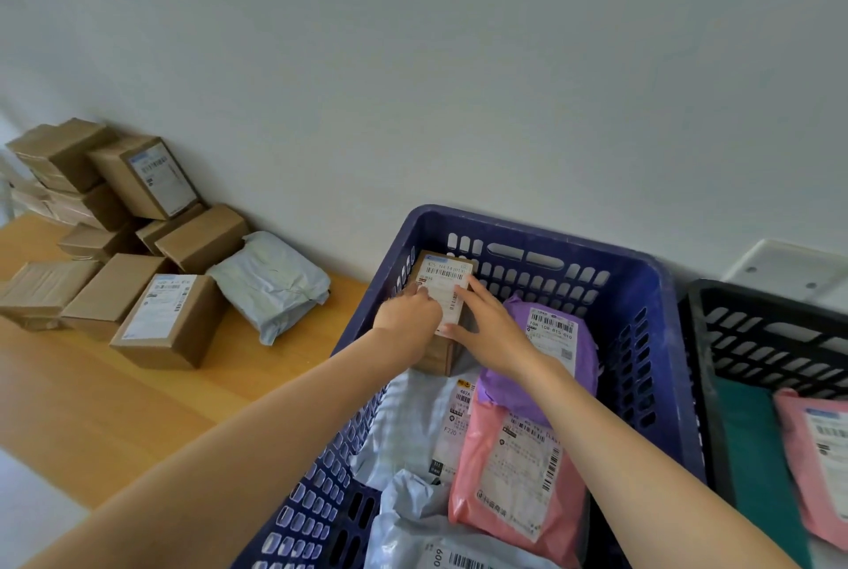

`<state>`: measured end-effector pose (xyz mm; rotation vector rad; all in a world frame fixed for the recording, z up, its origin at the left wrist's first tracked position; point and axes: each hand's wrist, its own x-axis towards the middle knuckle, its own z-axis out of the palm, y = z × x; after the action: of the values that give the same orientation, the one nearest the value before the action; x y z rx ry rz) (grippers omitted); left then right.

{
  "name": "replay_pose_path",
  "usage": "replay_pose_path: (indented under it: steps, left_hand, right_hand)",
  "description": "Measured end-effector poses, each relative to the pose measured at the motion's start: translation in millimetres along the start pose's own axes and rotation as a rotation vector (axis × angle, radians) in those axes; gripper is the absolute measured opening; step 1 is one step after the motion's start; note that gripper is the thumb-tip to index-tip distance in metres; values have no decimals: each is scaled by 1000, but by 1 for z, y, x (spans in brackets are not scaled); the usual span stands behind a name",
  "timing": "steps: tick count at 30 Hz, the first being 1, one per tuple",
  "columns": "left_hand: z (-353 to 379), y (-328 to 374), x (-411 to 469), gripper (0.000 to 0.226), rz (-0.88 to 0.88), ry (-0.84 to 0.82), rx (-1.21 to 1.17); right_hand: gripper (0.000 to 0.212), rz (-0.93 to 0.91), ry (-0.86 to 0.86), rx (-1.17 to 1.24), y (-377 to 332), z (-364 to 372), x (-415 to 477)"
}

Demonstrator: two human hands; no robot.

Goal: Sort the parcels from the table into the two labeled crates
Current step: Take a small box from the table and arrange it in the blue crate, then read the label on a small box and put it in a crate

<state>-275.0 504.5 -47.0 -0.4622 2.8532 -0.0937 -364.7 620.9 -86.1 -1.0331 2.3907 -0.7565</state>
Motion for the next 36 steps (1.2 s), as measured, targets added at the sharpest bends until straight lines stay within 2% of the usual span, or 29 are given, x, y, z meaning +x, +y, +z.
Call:
replay_pose_path:
  steps: [3,6,9,13,16,23,29,36]
  left_hand:
    - [-7,-3,-5,49,60,111,43]
    - [-19,-9,-13,60,73,197,-26]
    - [-34,-19,-26,70,53,303,-219]
    - [-52,-42,-50,64,-33,451,-513]
    - [-56,-69,-71,71,-84,451,-607]
    - [-45,-154,-117,77,-104,493,-620]
    - [-25,-229,-157,71,-91,547,-627]
    - [20,-312,-208,62,-111,459,-706]
  right_hand:
    - [64,-7,57,69,-1,-8,-4]
    - [60,-27,132,104,-8,-17,-8]
    - [54,-59,201,154,-24,-22,-13]
    - [50,-96,259,160,-56,-20,-15]
    - [50,-126,289,181,-88,-9,-14]
    - [48,-178,347,232,-175,31,-12]
    - [49,-168,340,178,-244,80,-8]
    - [49,-136,282,167,-308,153,-5]
